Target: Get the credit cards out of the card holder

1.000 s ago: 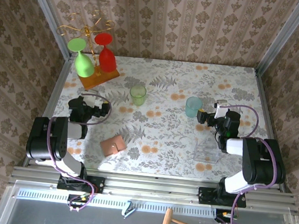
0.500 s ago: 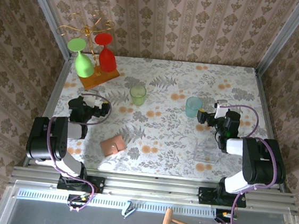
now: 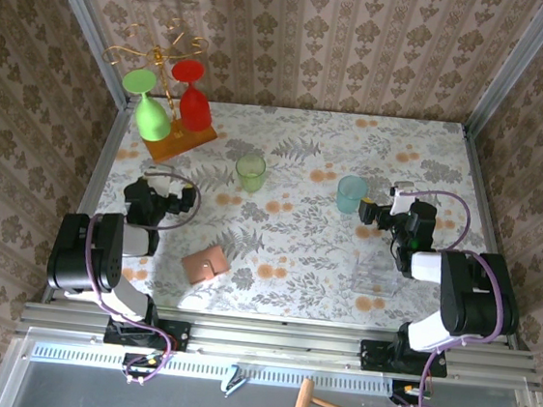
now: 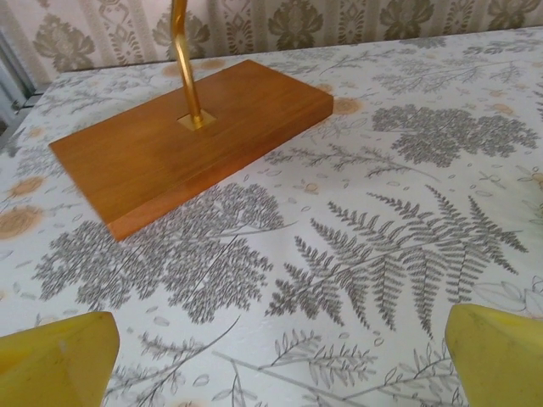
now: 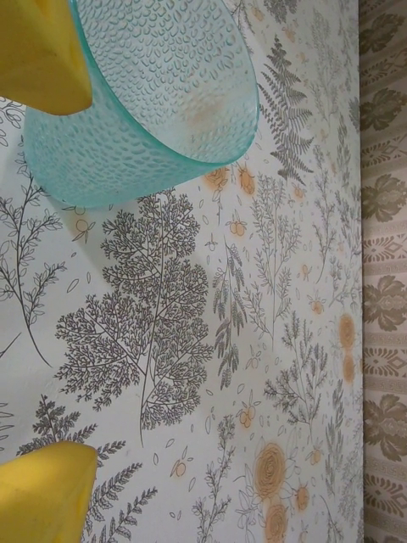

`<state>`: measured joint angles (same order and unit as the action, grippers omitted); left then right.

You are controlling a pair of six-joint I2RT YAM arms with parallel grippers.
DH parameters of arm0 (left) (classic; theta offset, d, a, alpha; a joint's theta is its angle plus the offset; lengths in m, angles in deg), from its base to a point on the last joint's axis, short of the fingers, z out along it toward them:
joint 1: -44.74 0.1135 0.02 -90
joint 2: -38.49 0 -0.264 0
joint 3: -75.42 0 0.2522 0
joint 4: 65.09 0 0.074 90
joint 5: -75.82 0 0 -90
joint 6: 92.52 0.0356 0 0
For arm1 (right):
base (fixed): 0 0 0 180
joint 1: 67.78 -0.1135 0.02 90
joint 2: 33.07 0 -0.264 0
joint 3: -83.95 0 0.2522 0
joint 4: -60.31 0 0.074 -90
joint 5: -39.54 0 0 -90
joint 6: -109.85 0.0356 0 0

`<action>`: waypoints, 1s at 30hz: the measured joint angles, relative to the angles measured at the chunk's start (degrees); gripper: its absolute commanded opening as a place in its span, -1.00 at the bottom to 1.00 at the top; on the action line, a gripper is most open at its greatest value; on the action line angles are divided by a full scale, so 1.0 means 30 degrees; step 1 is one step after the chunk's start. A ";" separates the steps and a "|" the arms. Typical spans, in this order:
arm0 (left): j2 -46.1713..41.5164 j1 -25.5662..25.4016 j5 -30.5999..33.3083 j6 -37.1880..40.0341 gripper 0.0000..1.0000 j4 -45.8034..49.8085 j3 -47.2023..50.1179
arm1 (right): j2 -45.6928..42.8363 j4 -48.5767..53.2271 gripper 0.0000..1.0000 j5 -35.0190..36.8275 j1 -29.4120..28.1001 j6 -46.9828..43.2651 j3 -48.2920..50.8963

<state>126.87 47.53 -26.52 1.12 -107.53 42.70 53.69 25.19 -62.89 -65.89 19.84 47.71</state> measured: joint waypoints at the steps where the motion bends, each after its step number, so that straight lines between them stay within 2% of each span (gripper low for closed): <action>1: -0.0255 -0.0007 0.0211 -0.0058 1.00 -0.0007 0.0240 | -0.0109 0.0073 1.00 0.0022 0.0000 0.0000 0.0000; 9: -0.4641 -0.0998 0.2492 -0.0211 1.00 0.1603 0.0954 | -0.3067 0.3213 1.00 0.0080 -0.0029 0.0073 -0.0219; 17: -0.9442 -0.1931 0.3847 -0.1887 1.00 0.7184 0.0211 | -0.6885 0.9369 1.00 0.0204 -0.0219 0.1275 -0.1326; 21: -1.1693 -0.2004 0.3439 -0.3293 1.00 0.9617 -0.0801 | -0.8961 1.3333 0.99 0.0204 -0.0219 0.2171 -0.2171; 24: -1.2961 -0.2033 0.2747 -0.4299 1.00 1.1788 -0.1792 | -1.0520 1.6276 0.90 0.0430 -0.0219 0.3184 -0.2761; 27: -1.3712 -0.2033 0.1792 -0.4561 1.00 1.4761 -0.3359 | -1.1868 1.9096 0.77 0.0627 -0.0219 0.4634 -0.3432; 30: -1.4025 -0.2047 0.1239 -0.4554 1.00 1.7937 -0.5289 | -1.3041 2.1493 0.73 0.0619 -0.0219 0.6084 -0.3810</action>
<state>84.79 41.38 -22.81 -12.54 -53.72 26.83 14.57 89.67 -61.03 -66.55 38.09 36.28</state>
